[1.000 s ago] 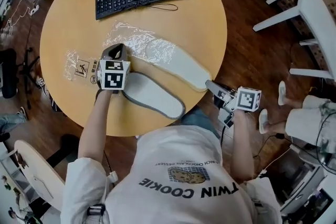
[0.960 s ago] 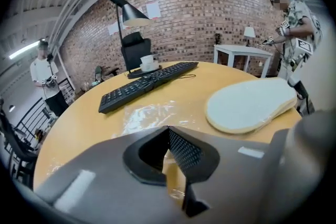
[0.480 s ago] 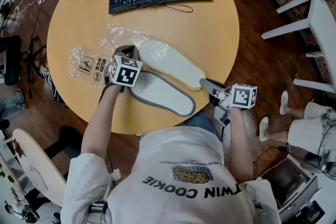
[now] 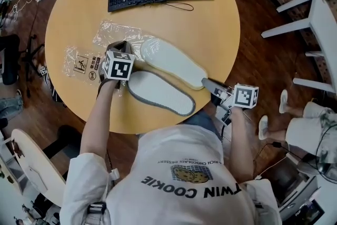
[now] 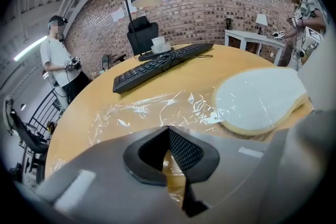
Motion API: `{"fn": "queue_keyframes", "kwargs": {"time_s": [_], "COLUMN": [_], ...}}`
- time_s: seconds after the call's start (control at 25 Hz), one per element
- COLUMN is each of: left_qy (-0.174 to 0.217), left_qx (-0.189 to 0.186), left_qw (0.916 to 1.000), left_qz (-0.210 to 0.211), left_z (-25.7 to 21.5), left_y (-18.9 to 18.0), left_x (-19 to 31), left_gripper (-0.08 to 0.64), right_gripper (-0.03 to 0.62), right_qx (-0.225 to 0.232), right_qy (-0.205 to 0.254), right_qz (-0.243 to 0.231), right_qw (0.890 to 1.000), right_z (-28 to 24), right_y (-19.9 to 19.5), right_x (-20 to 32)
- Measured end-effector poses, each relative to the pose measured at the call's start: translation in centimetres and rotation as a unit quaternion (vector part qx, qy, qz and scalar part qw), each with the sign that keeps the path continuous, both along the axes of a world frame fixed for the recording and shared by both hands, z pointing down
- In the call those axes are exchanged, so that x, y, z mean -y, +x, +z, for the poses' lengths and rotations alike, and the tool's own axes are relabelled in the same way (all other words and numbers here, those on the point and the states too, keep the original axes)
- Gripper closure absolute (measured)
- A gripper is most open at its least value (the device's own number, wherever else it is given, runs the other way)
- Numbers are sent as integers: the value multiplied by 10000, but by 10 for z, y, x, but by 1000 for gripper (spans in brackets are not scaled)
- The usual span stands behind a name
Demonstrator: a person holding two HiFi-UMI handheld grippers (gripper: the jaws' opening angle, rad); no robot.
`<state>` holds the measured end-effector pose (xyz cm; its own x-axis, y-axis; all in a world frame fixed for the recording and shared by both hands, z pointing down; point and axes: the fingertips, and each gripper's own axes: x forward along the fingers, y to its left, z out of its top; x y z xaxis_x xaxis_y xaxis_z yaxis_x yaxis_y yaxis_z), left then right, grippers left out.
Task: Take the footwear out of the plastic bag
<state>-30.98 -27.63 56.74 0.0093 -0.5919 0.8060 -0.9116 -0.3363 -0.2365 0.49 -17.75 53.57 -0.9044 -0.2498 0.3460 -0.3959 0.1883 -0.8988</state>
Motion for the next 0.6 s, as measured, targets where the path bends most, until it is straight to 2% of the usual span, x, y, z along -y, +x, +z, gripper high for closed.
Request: {"fn": "queue_keyframes", "kwargs": {"time_s": [0.6], "left_qy": [10], "left_qx": [87], "left_qw": [9996], "left_qz": [-251], "left_z": [0], "left_y": [-22], "left_x": [1], "left_gripper": [557], "right_gripper": [525], "right_qx": [-67], "right_qy": [44], "right_qz": [265], "right_qw": [9996], "right_z": [3], "right_y": [32], "right_x": [-6]}}
